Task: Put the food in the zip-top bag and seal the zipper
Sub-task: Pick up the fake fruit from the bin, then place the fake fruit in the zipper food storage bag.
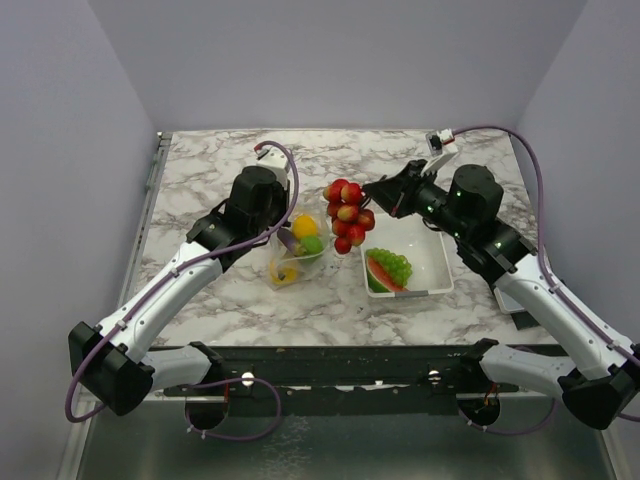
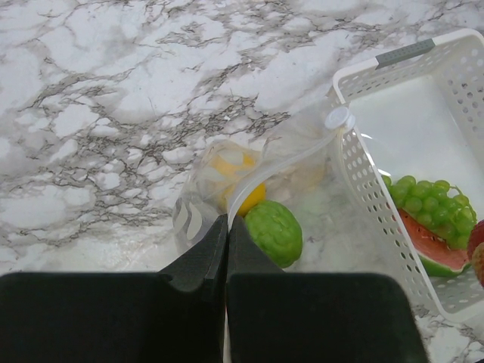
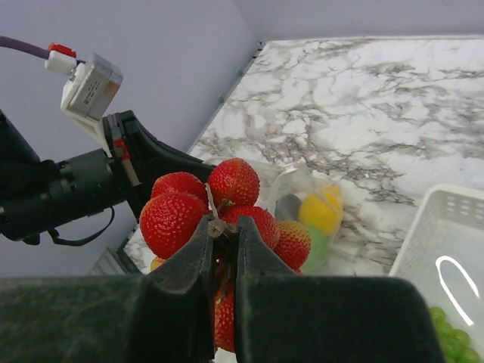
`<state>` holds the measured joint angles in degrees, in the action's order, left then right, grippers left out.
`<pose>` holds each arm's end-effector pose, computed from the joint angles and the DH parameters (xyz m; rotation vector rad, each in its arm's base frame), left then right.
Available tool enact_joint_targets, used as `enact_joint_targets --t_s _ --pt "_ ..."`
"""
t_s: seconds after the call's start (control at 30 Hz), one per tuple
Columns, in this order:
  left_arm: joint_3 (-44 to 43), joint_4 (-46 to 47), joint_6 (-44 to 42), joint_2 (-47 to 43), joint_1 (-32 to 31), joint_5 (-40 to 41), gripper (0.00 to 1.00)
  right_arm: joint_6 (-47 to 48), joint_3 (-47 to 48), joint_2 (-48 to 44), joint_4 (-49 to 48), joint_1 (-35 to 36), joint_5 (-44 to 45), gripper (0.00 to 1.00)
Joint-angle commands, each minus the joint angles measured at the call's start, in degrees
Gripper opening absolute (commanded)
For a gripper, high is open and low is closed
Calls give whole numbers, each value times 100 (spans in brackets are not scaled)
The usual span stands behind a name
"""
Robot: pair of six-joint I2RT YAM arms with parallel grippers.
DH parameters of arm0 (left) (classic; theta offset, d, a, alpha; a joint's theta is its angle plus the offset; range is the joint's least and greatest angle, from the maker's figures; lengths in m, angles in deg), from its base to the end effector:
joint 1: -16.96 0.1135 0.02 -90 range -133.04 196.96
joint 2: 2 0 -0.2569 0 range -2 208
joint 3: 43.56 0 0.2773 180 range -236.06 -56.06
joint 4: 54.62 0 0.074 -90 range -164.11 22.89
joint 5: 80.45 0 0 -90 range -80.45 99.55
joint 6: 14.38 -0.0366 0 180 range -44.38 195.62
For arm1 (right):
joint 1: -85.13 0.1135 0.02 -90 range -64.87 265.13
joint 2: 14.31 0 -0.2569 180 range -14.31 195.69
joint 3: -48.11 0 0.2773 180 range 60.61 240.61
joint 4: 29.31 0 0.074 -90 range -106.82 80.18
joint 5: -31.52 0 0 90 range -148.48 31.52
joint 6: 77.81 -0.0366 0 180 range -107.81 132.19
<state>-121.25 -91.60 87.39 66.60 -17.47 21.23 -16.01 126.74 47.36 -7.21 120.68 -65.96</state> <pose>0.2493 -0.1619 0.3451 0.2797 2.0403 -0.2922 0.2195 0.1627 0.4106 -0.2160 1.7358 0.9398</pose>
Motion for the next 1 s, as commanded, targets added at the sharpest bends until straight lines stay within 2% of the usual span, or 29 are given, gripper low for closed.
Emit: enact_joint_targets --t_s 0.0,0.23,0.47,0.97 --pt "39 192 197 14 66 -240 0 -666 -219 37 -902 86 -348 1" --pt "72 255 285 22 104 -415 0 -1021 -234 369 -1566 292 -420 1" --pt "76 271 325 -26 156 -484 0 -1115 -131 727 -1740 648 -14 1" --pt "85 289 349 -101 170 -553 0 -1230 -628 1238 -2234 794 456 1"
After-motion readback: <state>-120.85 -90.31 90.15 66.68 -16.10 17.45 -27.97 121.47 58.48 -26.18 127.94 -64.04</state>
